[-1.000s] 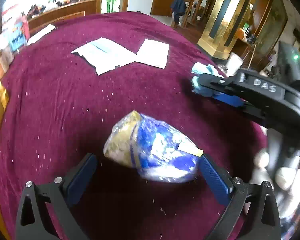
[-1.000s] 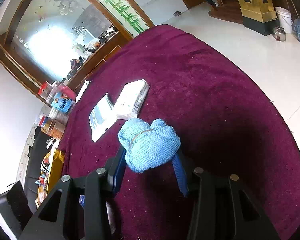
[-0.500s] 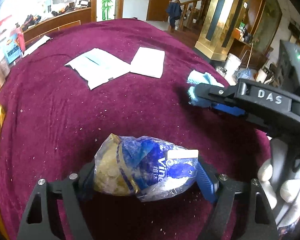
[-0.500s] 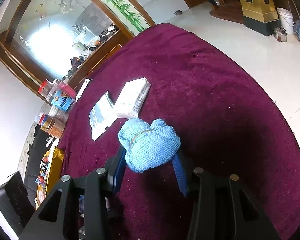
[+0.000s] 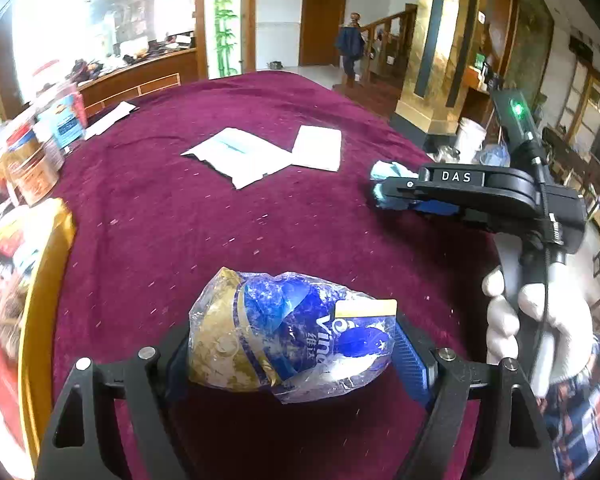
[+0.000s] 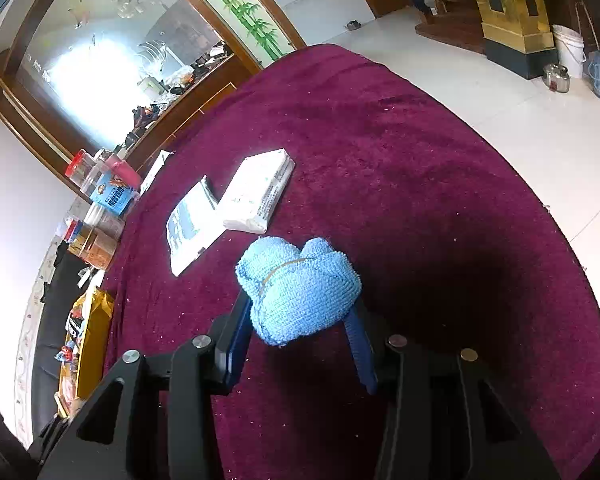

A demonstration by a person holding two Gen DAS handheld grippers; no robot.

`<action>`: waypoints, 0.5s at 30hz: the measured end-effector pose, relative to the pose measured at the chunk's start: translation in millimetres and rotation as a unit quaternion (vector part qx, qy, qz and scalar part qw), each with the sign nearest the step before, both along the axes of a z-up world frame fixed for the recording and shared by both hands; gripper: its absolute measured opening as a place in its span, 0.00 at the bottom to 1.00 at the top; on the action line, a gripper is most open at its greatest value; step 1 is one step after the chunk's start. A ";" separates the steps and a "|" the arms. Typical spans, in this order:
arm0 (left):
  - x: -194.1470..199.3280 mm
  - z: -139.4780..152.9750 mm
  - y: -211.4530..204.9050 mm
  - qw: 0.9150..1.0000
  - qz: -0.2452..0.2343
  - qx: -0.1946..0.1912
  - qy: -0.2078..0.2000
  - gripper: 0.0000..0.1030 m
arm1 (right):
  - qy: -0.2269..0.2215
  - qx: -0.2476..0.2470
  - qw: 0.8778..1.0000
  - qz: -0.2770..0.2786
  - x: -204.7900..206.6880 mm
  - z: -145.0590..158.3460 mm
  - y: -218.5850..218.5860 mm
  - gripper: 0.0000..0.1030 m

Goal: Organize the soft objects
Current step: 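Grasp the blue-wrapped snack bag with the left tool and lift it, then carry the snack bag to the tray with the left tool while the right tool carries the blue cloth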

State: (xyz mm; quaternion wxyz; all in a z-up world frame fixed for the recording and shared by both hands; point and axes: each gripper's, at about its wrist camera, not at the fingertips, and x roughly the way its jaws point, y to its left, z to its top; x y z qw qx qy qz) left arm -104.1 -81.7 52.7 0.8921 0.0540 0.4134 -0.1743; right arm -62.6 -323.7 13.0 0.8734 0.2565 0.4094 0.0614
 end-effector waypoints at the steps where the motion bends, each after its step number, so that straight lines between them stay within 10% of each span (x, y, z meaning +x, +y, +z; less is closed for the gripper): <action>1: -3.0 1.8 5.8 1.000 0.003 -0.004 0.000 0.83 | 0.000 -0.003 1.000 -0.001 -0.2 0.3 0.5 0.43; 15: -35.7 9.3 76.5 0.997 0.059 -0.040 -0.008 0.83 | 0.002 -0.081 0.997 -0.008 1.0 3.9 20.0 0.43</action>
